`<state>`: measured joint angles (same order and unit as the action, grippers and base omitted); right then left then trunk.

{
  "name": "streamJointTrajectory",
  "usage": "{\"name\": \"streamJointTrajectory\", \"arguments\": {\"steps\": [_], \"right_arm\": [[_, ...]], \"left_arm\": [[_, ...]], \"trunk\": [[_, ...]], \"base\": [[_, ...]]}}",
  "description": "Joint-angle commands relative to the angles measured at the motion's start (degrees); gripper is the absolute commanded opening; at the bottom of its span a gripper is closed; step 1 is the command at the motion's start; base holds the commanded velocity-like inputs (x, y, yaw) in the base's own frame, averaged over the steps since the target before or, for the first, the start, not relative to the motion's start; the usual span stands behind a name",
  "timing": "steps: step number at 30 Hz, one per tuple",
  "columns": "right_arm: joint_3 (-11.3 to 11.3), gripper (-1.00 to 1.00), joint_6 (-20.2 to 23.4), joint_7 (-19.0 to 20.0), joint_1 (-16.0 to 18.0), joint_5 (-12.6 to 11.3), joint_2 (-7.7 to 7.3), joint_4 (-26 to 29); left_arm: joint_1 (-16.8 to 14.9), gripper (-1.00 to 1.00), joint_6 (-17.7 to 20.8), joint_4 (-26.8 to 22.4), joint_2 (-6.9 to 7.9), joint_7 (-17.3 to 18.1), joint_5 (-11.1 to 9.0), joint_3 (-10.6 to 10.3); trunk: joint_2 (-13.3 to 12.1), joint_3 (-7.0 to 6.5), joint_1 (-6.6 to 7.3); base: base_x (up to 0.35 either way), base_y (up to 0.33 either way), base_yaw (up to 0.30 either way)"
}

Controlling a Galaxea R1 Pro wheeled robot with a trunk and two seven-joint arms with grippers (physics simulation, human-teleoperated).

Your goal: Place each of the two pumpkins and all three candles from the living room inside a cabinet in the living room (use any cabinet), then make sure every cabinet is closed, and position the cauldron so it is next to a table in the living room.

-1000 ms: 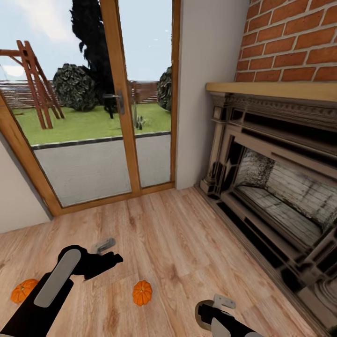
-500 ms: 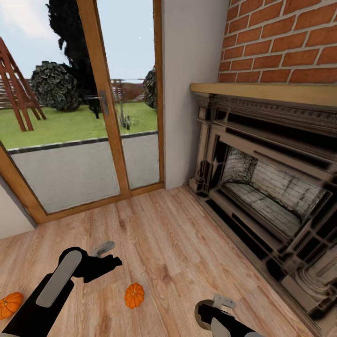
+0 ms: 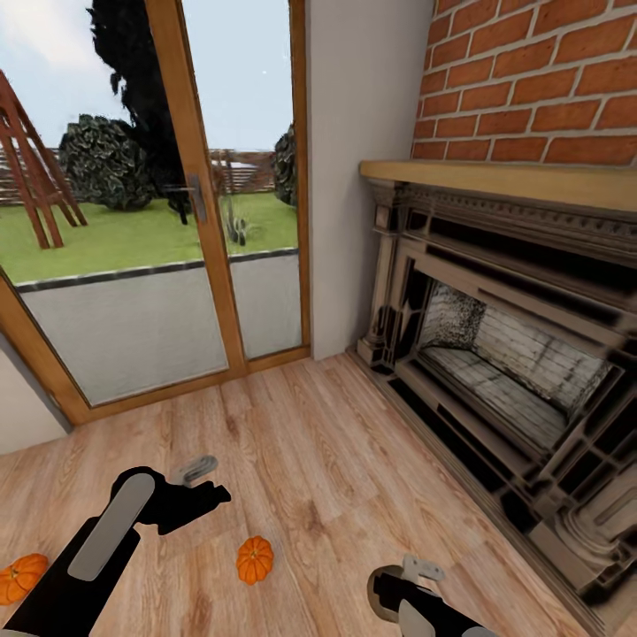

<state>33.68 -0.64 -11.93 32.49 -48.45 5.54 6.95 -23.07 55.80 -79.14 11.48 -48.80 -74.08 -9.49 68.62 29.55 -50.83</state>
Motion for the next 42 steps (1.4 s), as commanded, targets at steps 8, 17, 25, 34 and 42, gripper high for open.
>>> {"name": "streamJointTrajectory", "arguments": {"steps": [8, 17, 25, 34, 42], "right_arm": [[0.42, -1.00, -0.07, -0.28, 0.03, -0.59, 0.00, 0.00], [0.43, -1.00, -0.07, -0.28, 0.03, -0.59, 0.00, -0.09], [0.42, -1.00, -0.07, -0.28, 0.03, -0.65, 0.00, -0.18], [0.42, -1.00, -0.07, -0.28, 0.03, -0.68, 0.00, -0.24], [0.42, -1.00, -0.07, -0.28, 0.03, -0.68, 0.00, -0.26]], "left_arm": [[-0.05, 1.00, 0.01, -0.11, 0.12, -0.60, -0.62, -0.01], [-0.05, 1.00, 0.01, -0.14, 0.12, -0.60, -0.63, -0.08], [-0.04, 1.00, 0.03, -0.33, 0.12, -0.68, -0.56, 0.00], [-0.05, 1.00, 0.07, -0.40, 0.12, -0.69, -0.54, 0.17], [-0.05, 1.00, 0.09, -0.57, 0.12, -0.60, -0.54, 0.17]], "trunk": [[-0.78, -0.31, 0.45], [-0.78, -0.04, 0.45], [-0.78, 0.33, 0.45], [-1.99, 0.20, 1.10], [-1.99, 0.57, 1.10]], "base": [[0.000, 0.000, 0.000], [0.000, 0.000, -0.134], [0.000, 0.000, -0.218], [0.000, 0.000, -0.220], [0.000, 0.000, -0.220]]}}
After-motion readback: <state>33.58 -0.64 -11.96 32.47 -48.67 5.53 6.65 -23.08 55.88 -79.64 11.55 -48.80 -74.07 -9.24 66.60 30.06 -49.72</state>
